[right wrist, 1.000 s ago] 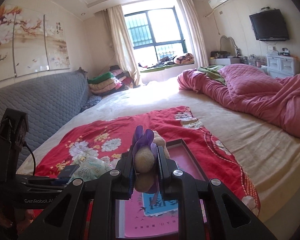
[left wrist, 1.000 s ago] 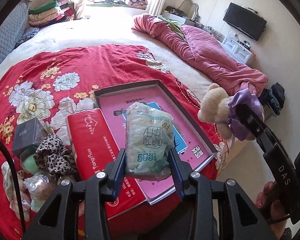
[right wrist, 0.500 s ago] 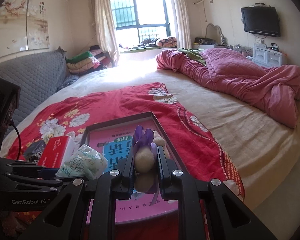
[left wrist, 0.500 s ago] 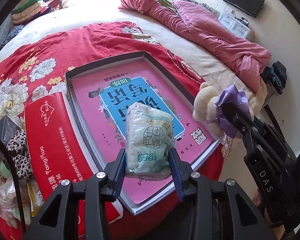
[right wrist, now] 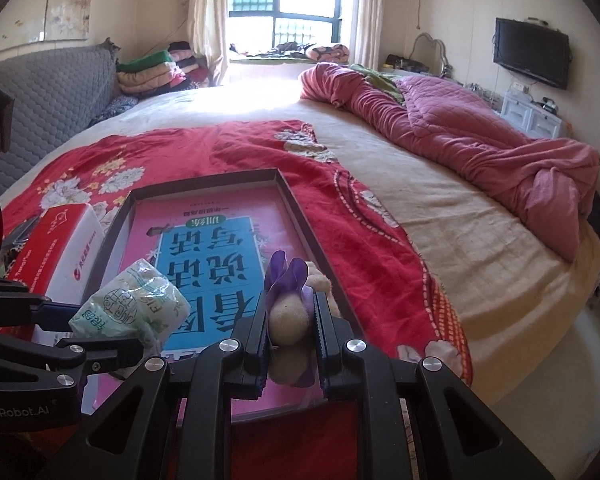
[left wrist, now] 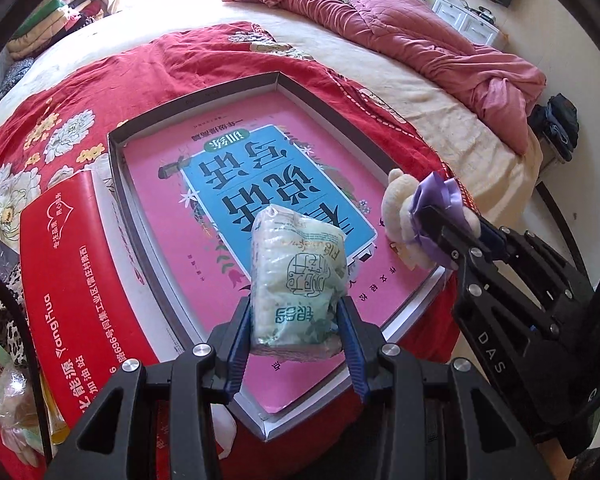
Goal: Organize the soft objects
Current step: 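Lower and release the wipes pack into the pink tray while the right gripper releases the bear there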
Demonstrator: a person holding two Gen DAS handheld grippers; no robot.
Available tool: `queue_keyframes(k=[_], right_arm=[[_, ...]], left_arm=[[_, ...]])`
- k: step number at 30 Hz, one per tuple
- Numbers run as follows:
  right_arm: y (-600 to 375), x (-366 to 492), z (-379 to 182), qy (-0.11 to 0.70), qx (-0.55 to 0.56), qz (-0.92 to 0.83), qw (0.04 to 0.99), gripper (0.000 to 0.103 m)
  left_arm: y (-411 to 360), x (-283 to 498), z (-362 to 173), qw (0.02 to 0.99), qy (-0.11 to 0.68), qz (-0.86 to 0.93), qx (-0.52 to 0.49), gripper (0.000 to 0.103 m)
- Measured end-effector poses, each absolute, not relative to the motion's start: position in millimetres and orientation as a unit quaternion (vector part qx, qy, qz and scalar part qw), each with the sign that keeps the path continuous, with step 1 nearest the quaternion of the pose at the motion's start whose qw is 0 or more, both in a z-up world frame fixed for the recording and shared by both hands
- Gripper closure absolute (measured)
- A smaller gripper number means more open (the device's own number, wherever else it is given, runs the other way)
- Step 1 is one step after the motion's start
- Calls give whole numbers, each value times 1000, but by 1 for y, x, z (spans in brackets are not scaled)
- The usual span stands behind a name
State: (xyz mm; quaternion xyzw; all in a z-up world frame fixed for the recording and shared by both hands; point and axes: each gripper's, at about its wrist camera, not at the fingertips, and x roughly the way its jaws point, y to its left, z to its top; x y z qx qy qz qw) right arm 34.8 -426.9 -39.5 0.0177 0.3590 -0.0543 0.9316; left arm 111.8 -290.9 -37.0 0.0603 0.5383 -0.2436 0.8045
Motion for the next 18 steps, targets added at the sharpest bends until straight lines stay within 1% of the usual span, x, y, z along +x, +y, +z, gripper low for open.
queue_keyframes(k=[6, 10, 17, 18], right_arm=[[-441, 33, -45, 357, 100, -26, 928, 79], [-446, 33, -47, 356, 123, -32, 926, 78], [-456, 36, -62, 386, 148, -52, 909, 77], [-458, 36, -63, 387, 155, -51, 908, 74]], left_arm=[[-298, 112, -39, 802, 540, -243, 78, 61], [-302, 112, -42, 800, 543, -239, 90, 61], [-310, 111, -47, 795, 548, -236, 109, 60], [-311, 111, -47, 794, 549, -235, 111, 60]])
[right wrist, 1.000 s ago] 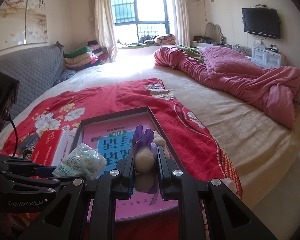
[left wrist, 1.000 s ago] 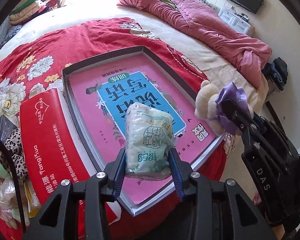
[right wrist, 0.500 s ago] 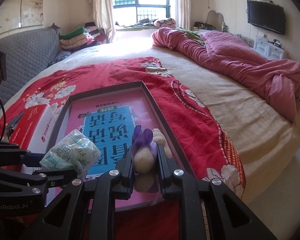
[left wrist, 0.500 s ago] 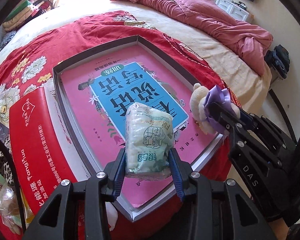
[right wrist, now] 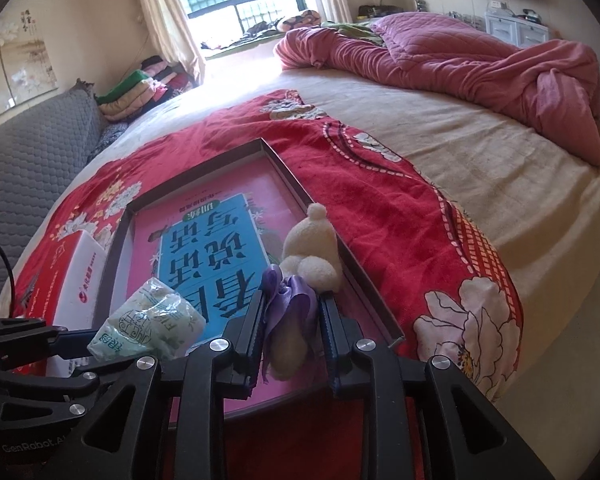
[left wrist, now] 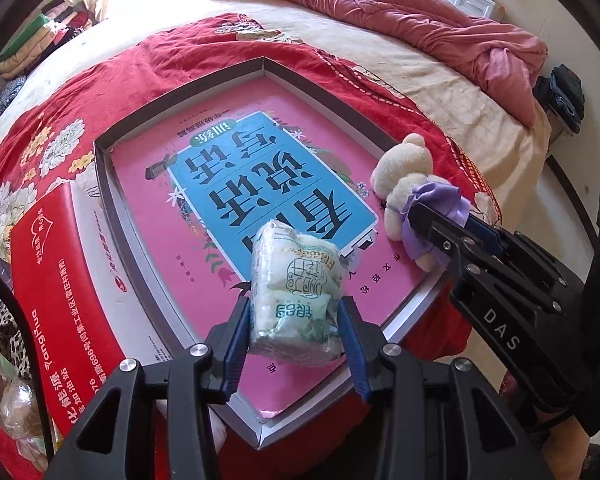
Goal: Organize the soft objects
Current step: 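Lower and release the wipes pack into the pink tray while the right gripper releases the bear there, then withdraw both open grippers from the tray back toward the pile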
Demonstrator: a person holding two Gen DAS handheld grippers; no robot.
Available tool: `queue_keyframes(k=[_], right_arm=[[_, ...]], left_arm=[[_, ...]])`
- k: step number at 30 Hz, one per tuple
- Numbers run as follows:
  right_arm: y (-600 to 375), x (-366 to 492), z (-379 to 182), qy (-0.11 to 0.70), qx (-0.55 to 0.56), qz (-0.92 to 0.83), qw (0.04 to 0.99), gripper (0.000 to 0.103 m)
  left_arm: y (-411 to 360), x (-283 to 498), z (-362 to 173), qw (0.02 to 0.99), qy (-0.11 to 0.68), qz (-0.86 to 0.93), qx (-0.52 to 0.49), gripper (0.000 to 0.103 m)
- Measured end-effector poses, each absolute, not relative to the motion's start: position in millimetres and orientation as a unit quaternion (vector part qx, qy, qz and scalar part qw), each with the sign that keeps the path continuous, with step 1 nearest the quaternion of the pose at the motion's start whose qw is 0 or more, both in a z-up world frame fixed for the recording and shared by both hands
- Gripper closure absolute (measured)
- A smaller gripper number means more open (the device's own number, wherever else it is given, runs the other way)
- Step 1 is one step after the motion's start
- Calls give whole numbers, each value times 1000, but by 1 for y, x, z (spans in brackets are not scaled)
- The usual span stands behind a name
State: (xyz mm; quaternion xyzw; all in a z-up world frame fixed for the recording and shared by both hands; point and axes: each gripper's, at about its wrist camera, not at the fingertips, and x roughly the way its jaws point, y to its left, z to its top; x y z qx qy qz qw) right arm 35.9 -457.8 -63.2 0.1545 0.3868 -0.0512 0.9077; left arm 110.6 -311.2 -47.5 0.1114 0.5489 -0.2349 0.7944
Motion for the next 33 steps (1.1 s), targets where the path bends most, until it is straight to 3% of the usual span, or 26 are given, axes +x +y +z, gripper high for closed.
queue_keyframes(k=[8, 11, 16, 26, 33], right_arm=[[-460, 35, -64, 390, 157, -59, 905, 66], [-461, 35, -65, 393, 151, -71, 904, 59], [-467, 32, -63, 388, 160, -82, 904, 54], [-469, 25, -48, 362, 153, -101, 914, 47], [-464, 21, -38, 349, 131, -117, 920, 38]], left_arm=[[-314, 110, -49, 792, 551, -236, 117, 58], [-312, 109, -48, 791, 551, -239, 112, 57], [-309, 105, -41, 793, 548, -247, 101, 40], [-301, 99, -29, 802, 536, -244, 98, 39], [-291, 94, -13, 816, 517, -243, 88, 30]])
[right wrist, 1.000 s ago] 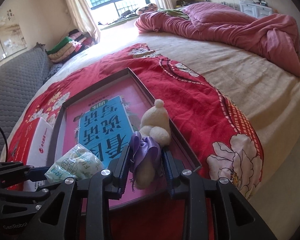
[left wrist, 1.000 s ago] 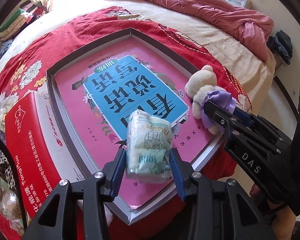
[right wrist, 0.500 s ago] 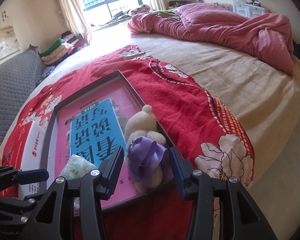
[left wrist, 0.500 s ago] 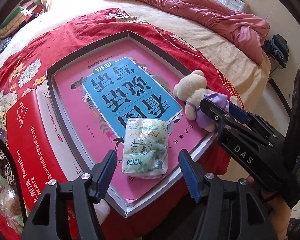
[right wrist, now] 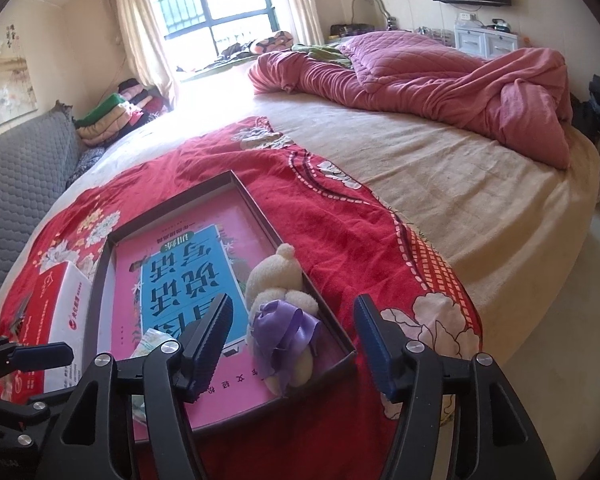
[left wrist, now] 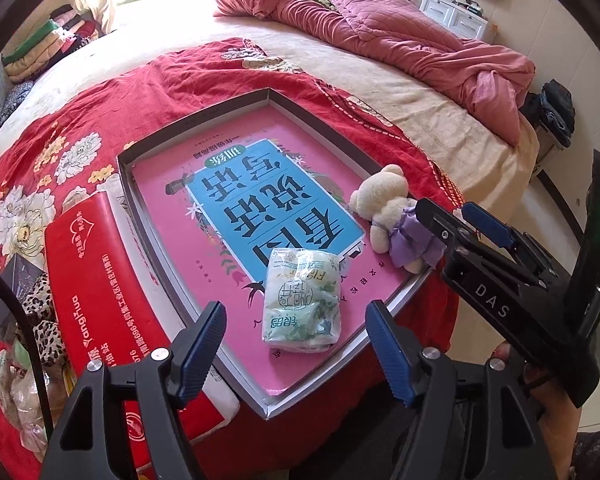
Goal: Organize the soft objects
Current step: 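Withdraw both open grippers from the tray back toward the pile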
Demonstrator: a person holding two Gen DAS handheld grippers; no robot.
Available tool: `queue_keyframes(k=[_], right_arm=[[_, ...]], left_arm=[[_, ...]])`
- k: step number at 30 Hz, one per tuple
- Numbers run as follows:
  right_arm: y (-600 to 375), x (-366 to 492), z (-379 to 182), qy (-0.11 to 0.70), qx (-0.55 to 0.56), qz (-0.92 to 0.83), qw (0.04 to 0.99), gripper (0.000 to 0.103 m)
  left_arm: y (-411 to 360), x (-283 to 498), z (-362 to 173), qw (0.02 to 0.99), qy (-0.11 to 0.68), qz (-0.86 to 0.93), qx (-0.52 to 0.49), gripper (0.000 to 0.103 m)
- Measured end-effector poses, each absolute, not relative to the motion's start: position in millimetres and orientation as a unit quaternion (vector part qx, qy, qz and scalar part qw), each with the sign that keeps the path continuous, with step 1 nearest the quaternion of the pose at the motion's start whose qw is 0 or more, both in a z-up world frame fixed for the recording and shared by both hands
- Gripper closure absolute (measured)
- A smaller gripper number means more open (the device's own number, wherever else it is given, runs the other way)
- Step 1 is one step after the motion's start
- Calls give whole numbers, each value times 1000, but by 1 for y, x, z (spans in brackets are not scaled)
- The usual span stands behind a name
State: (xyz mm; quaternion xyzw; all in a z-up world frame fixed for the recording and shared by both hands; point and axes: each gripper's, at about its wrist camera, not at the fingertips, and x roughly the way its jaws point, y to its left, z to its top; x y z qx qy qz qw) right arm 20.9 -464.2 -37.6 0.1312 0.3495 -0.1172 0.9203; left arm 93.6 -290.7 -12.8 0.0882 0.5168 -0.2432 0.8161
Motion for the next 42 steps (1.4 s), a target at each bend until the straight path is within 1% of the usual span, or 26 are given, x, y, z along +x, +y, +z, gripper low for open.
queue_keyframes(k=[2, 4, 13, 24, 31, 42], right_arm=[[-461, 21, -35, 350, 117, -123, 921, 35], [-458, 20, -33, 348, 106, -133, 922, 33], [-442, 14, -11, 319, 79, -143, 934, 29], [-407, 3, 15, 288, 32, -144, 946, 26], [-406, -8, 32, 270, 30, -157, 950, 25], [-376, -17, 57, 254, 5, -129, 959, 25]], left_arm=[[-287, 93, -8, 820, 512, -242, 84, 30], [-282, 91, -4, 823, 508, -239, 81, 23], [-264, 81, 7, 836, 494, -228, 72, 18], [-239, 71, 16, 845, 487, -212, 62, 17], [-223, 61, 15, 843, 491, -213, 54, 17], [-188, 56, 25, 850, 486, -200, 36, 17]])
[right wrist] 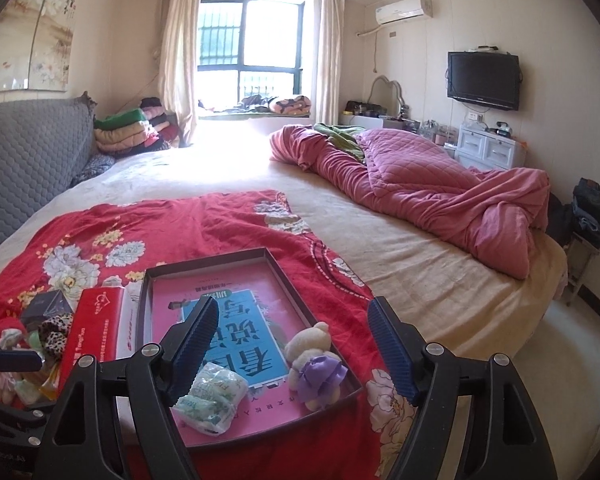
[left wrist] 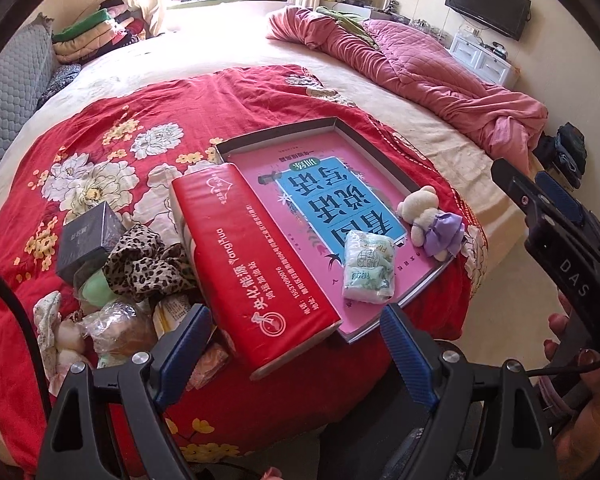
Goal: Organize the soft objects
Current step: 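Withdraw both open grippers from the tray back toward the pile, then reach the left gripper to the clear plastic bag while the right gripper reaches the leopard-print cloth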
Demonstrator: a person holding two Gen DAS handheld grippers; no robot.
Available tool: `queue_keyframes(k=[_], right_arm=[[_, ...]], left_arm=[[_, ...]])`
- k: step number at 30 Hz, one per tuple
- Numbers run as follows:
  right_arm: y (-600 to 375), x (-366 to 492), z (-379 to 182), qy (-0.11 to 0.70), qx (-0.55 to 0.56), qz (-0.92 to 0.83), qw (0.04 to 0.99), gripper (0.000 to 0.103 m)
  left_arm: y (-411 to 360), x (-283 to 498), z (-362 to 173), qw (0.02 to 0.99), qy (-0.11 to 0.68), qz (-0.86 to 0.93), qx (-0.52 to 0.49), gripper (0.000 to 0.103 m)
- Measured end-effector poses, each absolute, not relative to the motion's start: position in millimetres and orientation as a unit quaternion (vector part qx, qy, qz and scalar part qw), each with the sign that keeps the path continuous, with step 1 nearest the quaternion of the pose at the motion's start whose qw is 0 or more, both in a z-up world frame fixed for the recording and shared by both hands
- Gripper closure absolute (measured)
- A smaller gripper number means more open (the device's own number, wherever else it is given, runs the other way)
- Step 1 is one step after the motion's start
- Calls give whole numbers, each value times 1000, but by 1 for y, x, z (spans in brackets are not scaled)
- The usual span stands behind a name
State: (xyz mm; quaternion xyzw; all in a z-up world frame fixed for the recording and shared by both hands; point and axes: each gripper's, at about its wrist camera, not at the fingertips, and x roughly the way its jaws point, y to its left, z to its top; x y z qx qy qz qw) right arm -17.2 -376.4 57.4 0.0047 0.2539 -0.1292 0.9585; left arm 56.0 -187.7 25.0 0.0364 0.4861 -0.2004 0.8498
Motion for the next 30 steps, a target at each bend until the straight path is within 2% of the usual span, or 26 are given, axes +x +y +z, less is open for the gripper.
queue_keyframes(k=[17, 30], right_arm=[[-317, -23, 80, 253, -19, -57, 966, 25], [-257, -27, 87, 253, -56, 22, 966, 25]], left_arm=[[-125, 47, 41, 863, 478, -166, 12, 17], [-49, 40, 39, 867, 482, -123, -37, 17]])
